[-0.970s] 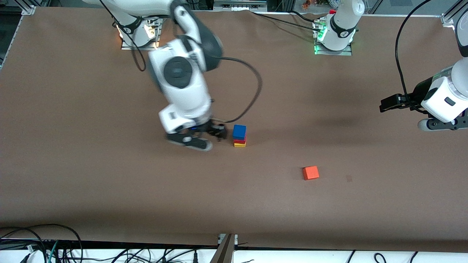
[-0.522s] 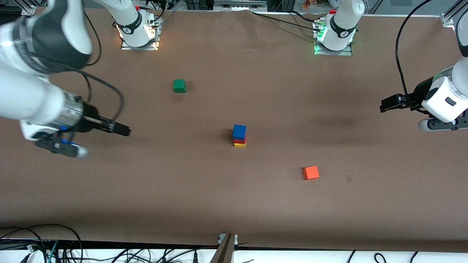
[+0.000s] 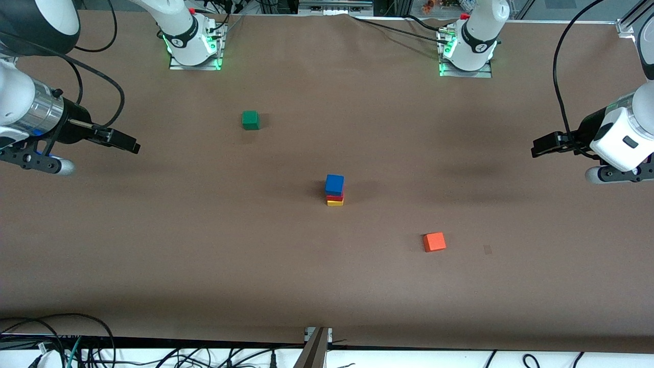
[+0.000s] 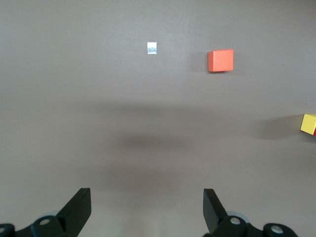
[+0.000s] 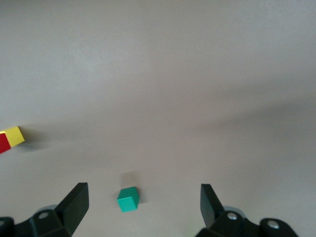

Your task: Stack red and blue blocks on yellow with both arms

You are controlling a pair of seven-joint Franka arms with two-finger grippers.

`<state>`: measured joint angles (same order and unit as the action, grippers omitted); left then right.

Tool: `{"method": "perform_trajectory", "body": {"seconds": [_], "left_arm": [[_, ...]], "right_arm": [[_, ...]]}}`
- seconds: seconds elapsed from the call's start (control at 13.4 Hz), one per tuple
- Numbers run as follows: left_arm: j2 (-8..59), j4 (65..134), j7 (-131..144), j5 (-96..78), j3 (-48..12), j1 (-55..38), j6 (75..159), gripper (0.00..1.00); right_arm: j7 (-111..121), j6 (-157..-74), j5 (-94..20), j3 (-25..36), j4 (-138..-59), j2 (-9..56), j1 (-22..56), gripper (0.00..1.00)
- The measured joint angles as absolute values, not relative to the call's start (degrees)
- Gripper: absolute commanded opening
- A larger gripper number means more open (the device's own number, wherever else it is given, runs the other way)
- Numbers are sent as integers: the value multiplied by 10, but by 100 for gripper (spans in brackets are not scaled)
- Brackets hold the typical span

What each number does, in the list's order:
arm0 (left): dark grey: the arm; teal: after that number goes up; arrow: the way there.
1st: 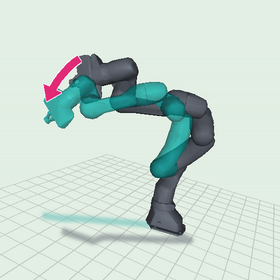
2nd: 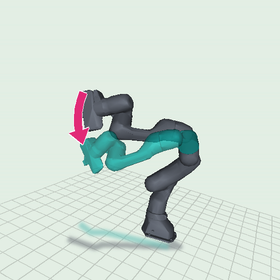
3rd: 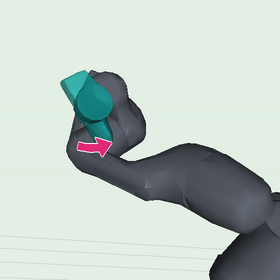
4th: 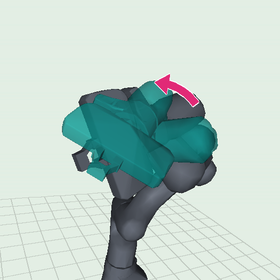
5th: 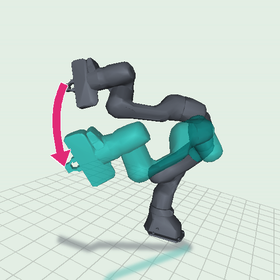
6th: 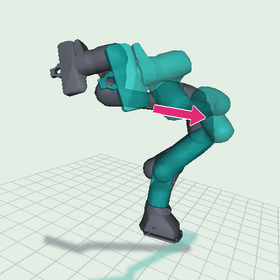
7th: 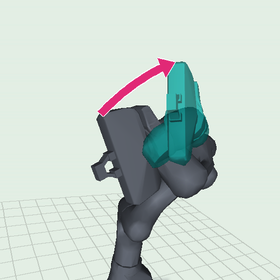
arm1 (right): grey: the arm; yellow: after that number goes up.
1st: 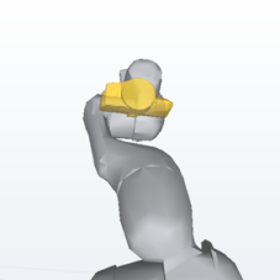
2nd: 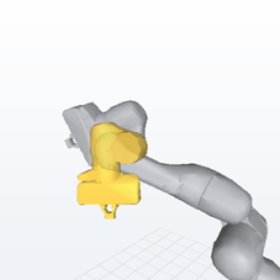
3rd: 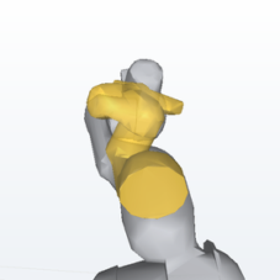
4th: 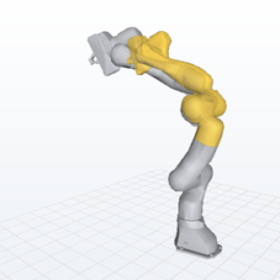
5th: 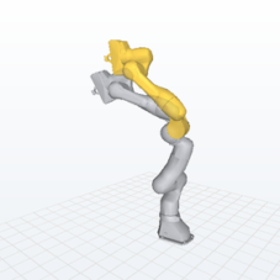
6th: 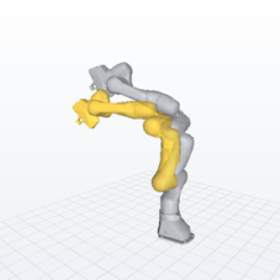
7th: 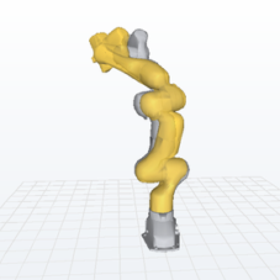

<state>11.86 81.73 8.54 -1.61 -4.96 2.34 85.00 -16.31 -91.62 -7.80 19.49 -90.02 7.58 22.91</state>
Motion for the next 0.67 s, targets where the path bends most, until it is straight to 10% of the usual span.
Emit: {"method": "perform_trajectory", "body": {"seconds": [0.67], "left_arm": [[119, 816, 85, -16, -50, 23, 853, 100]], "right_arm": [[-78, -925, -62, 78, -922, 58, 69, 100]]}}
